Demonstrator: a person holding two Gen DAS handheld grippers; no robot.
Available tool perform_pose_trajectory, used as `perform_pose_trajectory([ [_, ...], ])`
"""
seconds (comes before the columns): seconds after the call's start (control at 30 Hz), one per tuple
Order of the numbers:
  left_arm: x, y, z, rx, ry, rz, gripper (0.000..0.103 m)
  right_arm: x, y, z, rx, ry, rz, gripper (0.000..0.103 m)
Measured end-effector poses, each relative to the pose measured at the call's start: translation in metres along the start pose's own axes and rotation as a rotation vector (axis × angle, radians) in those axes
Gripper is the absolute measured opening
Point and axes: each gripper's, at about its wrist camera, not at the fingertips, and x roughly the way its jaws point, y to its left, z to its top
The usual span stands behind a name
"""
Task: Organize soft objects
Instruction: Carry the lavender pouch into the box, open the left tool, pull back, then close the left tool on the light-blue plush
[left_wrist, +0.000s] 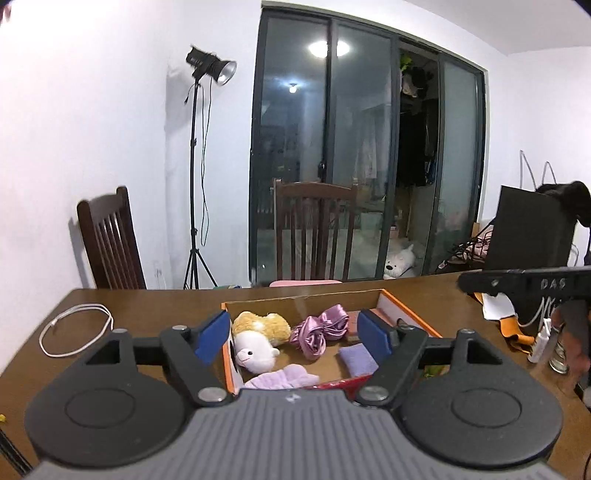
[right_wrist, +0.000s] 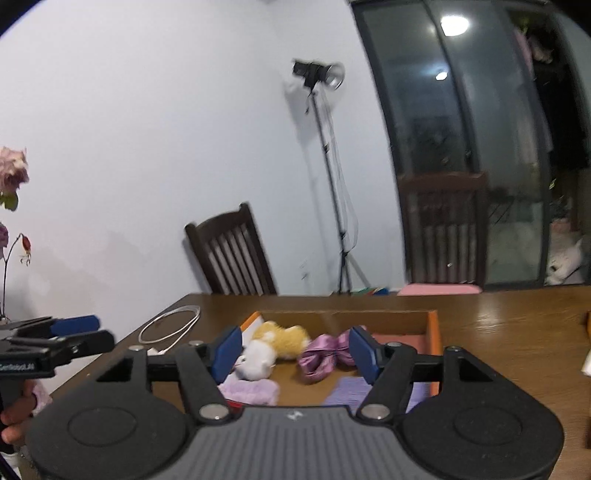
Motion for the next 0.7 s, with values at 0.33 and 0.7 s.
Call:
perform_pose_trajectory([
  [0.33,-0.040,-0.045,-0.053,-0.001,0.029,-0.015,0.080,-0.068,-0.002,-0.059,-0.036,-0.033,-0.014,0.065],
  [0.7,0.000,-0.081,-0.145,-0.154,0.260,-0.130,0.080,-0.043,-0.029,-0.162,0.106,0.142,-0.045,0.064],
])
